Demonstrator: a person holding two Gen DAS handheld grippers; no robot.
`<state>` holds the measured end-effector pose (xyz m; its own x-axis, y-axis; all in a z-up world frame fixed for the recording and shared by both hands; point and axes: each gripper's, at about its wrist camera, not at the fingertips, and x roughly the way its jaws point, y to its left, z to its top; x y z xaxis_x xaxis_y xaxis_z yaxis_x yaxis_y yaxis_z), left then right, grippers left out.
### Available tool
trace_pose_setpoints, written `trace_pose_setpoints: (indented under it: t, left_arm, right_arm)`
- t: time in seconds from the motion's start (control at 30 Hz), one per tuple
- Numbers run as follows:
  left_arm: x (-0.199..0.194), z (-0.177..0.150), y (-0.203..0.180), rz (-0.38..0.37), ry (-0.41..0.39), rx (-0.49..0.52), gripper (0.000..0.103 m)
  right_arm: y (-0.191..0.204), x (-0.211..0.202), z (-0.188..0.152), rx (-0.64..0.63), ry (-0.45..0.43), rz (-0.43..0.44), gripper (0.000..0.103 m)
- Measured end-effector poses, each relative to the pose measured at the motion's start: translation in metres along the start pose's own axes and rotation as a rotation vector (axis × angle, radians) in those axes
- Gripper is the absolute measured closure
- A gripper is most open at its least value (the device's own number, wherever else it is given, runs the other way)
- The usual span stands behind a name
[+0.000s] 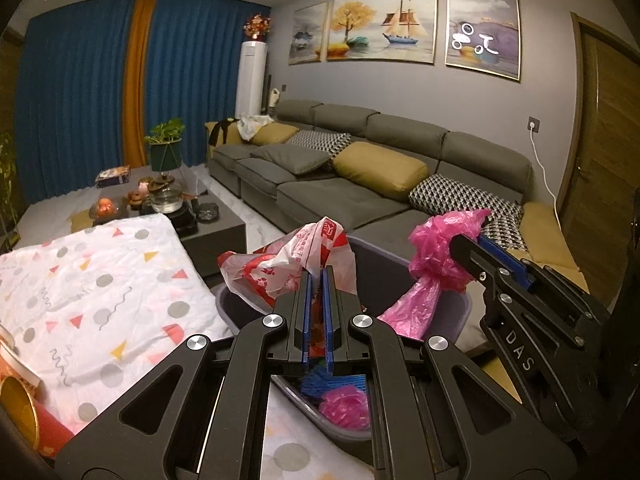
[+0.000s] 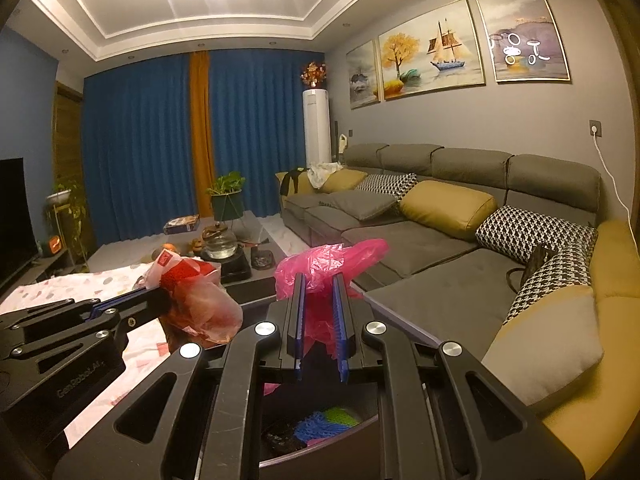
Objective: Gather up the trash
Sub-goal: 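Open both grippers over the grey bin to drop the bags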
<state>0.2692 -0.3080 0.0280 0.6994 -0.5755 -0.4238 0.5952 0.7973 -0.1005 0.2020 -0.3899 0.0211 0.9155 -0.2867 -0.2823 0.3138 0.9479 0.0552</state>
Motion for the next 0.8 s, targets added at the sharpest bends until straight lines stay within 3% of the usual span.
trace_pose_setpoints:
  t: [0.53,0.73,0.8]
  left_arm:
    - [0.019,-0.004,0.010,-0.028,0.035,-0.021,0.097]
    - [0.027,-0.006,0.019,-0.053,0.059,-0.076,0.083]
    - [0.027,-0.007,0.024,-0.060,0.061,-0.105,0.067]
  right_arm:
    - [-0.004,0.017,0.001,0.027,0.032,0.022,0.089]
    - [-0.010,0.020,0.003,0.050,0.040,0.026,0.082]
    - [-0.013,0.021,0.003,0.058,0.043,0.025,0.081]
